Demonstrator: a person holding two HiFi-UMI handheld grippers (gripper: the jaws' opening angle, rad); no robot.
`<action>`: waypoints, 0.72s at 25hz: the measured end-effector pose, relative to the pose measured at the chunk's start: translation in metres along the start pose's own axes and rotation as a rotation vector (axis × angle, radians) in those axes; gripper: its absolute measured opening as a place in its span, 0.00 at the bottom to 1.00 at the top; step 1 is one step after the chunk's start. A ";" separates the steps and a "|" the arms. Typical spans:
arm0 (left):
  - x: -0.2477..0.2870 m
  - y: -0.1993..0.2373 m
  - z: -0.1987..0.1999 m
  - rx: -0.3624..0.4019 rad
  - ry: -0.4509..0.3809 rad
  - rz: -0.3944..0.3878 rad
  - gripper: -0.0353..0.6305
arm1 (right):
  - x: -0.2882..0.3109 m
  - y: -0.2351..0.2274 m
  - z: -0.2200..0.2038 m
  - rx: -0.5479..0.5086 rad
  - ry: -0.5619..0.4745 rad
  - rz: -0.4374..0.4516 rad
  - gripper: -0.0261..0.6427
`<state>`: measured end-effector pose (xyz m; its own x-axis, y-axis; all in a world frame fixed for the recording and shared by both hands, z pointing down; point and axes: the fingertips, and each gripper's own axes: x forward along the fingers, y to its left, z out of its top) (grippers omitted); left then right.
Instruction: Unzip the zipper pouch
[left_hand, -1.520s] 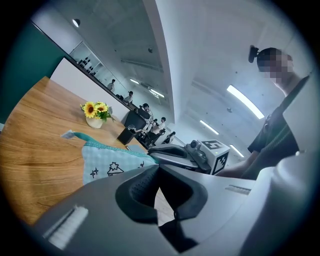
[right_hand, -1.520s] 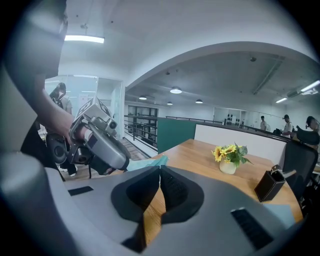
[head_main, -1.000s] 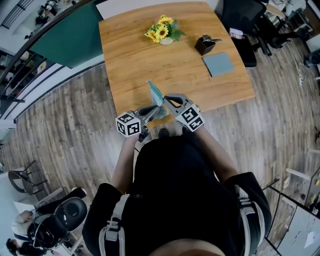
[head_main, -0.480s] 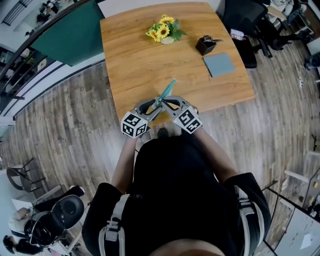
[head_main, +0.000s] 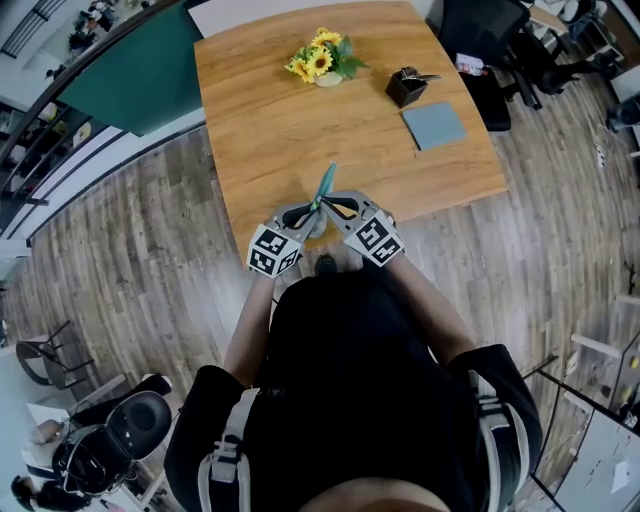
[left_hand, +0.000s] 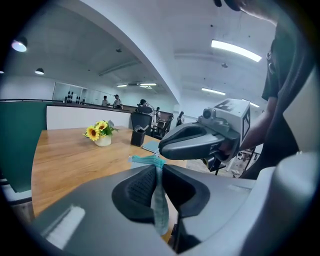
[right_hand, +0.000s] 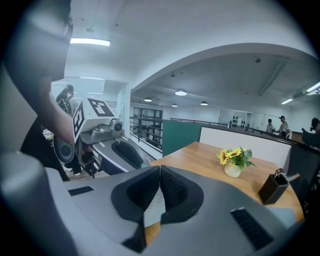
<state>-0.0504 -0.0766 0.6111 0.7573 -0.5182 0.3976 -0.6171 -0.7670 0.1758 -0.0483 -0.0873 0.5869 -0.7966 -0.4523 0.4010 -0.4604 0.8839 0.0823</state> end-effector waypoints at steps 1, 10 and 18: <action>0.000 0.000 0.000 0.004 0.003 0.000 0.11 | 0.000 -0.001 -0.001 0.006 0.001 -0.006 0.05; 0.003 -0.001 0.004 0.015 0.006 0.003 0.11 | -0.001 -0.008 -0.002 0.063 0.000 -0.037 0.05; 0.004 0.002 0.008 0.034 0.005 0.009 0.10 | 0.002 -0.014 0.000 0.154 0.008 -0.061 0.05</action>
<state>-0.0469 -0.0831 0.6063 0.7506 -0.5230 0.4038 -0.6160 -0.7750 0.1412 -0.0433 -0.1002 0.5864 -0.7627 -0.5031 0.4064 -0.5628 0.8259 -0.0336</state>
